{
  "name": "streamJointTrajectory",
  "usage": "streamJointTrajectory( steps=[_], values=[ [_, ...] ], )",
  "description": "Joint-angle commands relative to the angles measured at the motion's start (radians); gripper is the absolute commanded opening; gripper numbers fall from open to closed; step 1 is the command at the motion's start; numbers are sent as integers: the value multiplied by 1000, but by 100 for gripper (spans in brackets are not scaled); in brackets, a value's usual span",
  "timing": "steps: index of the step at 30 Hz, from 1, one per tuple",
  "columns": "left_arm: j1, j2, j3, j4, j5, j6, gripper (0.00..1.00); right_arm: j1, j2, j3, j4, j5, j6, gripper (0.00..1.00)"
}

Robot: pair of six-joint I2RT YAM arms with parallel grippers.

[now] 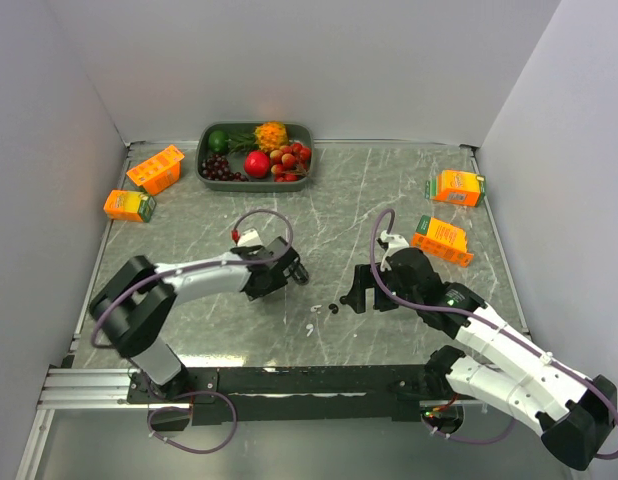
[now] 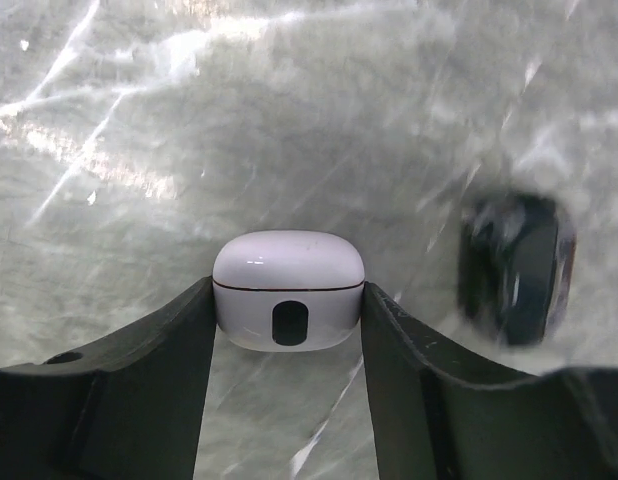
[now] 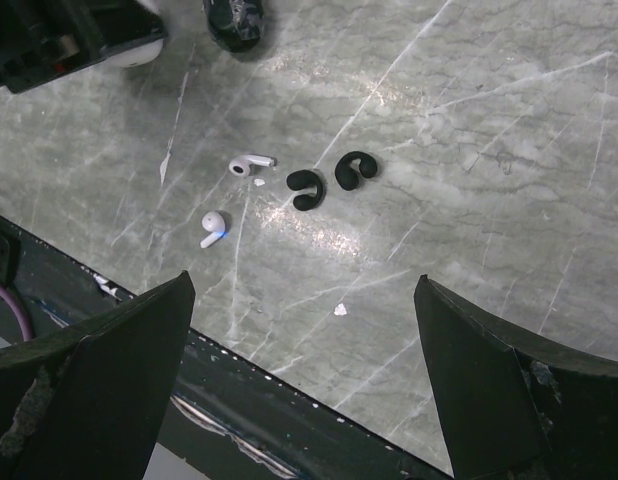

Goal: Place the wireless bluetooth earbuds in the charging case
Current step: Pick up the charging case at the center of the board.

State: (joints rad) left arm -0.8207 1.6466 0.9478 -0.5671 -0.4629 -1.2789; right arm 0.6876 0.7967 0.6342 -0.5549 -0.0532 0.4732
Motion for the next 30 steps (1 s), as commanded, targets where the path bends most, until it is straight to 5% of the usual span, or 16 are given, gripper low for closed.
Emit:
streamJointTrajectory(
  steps=[1, 8, 12, 21, 30],
  values=[
    [-15, -218, -128, 201, 104, 206, 1, 6, -24, 57, 4, -7, -21, 99],
    [-173, -510, -372, 732, 292, 652, 1, 6, 15, 146, -2, 4, -68, 99],
    [-238, -620, -492, 884, 374, 817, 1, 9, 21, 197, -17, 33, -59, 98],
    [-382, -830, -757, 1249, 156, 1073, 1, 10, 39, 289, -100, -105, -76, 94],
    [-478, -817, -761, 1308, -5, 1328, 1, 75, 145, 384, -115, -243, -71, 91]
  ],
)
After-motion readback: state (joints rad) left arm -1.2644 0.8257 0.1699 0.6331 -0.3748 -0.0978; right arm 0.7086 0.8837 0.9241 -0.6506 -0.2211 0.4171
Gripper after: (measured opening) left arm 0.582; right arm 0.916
